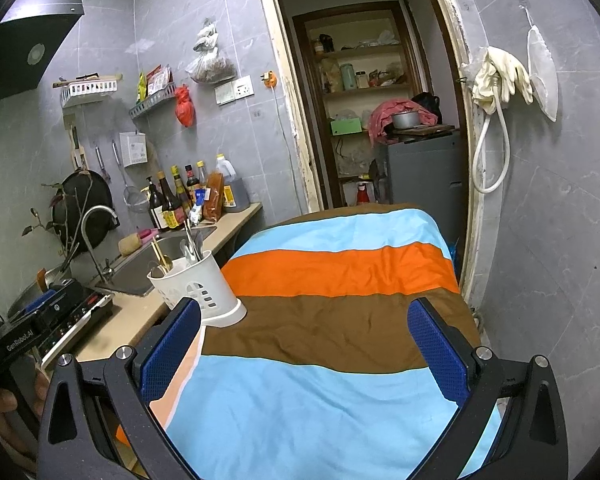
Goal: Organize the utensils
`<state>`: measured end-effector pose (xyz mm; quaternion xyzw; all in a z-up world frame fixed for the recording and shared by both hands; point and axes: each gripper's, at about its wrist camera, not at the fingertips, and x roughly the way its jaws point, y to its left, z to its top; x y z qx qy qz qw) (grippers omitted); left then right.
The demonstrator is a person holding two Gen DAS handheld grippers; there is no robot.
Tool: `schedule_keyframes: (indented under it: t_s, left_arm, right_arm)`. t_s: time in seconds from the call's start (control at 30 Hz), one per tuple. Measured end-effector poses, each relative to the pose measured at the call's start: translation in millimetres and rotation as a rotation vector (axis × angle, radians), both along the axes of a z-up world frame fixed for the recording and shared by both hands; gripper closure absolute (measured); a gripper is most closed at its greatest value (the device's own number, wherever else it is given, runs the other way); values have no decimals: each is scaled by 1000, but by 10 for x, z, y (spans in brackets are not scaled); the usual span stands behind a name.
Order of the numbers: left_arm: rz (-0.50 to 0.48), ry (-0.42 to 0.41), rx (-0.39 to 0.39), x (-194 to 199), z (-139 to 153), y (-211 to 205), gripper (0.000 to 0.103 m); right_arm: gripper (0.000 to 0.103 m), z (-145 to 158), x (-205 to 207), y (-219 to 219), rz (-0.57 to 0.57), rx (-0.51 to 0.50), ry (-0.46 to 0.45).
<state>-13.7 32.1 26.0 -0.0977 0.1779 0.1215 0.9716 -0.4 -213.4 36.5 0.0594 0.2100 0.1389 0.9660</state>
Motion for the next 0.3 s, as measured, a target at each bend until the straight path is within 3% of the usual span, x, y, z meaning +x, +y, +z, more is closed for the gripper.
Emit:
schedule_keyframes:
  t_s: [0.3]
  left_arm:
    - [4, 26, -8, 97, -35, 28, 0]
  right_arm:
    - [2, -24, 111, 27, 18, -16, 30]
